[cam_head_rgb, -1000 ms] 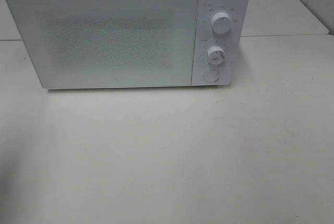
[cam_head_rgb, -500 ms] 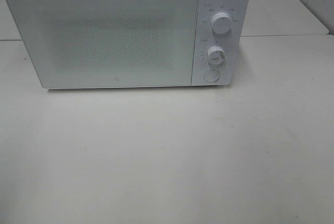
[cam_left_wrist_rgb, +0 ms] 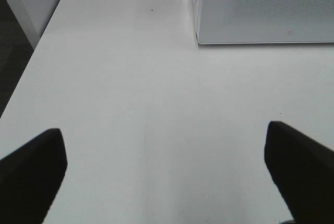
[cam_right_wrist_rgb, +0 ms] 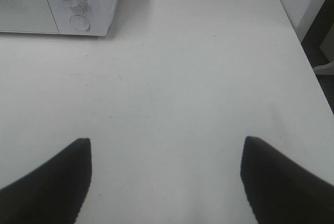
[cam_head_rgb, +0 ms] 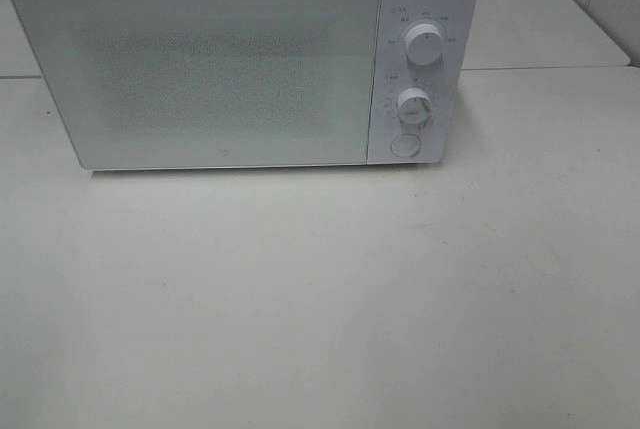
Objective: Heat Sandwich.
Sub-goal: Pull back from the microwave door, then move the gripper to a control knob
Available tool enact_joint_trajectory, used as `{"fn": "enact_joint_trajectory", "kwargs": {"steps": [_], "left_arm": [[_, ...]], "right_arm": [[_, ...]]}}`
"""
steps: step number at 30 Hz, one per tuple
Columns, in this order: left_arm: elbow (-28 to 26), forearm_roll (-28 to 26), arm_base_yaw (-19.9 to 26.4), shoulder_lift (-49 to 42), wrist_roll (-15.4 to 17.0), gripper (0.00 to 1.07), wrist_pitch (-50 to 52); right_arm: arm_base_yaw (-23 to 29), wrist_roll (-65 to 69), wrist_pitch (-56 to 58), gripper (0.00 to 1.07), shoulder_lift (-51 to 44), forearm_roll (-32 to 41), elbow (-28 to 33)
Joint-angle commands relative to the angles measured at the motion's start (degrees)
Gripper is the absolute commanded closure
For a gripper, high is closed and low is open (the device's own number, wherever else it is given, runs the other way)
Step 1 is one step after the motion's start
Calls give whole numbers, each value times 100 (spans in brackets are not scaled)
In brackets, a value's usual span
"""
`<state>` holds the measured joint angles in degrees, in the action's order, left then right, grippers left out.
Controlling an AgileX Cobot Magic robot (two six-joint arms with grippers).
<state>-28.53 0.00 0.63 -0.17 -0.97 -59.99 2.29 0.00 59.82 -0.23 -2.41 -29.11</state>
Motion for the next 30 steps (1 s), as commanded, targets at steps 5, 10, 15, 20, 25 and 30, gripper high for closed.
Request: {"fn": "enact_joint_trajectory", "kwargs": {"steps": [5,10,15,20,25,30], "left_arm": [[23,-29,6,-160,0,8,57],[23,0,6,-155,0,8,57],[23,0,6,-155,0,8,57],[23,0,6,-155,0,8,57],[23,0,6,-155,0,8,57],[23,0,6,-155,0,8,57]], "right_arm": [[-40,63,-52,31,-97,11,11],[-40,63,-52,31,-97,11,11],[-40,63,-52,31,-97,11,11],[-40,63,-52,31,-97,11,11],[-40,63,-52,31,-97,11,11],[-40,63,-52,31,-97,11,11]]}}
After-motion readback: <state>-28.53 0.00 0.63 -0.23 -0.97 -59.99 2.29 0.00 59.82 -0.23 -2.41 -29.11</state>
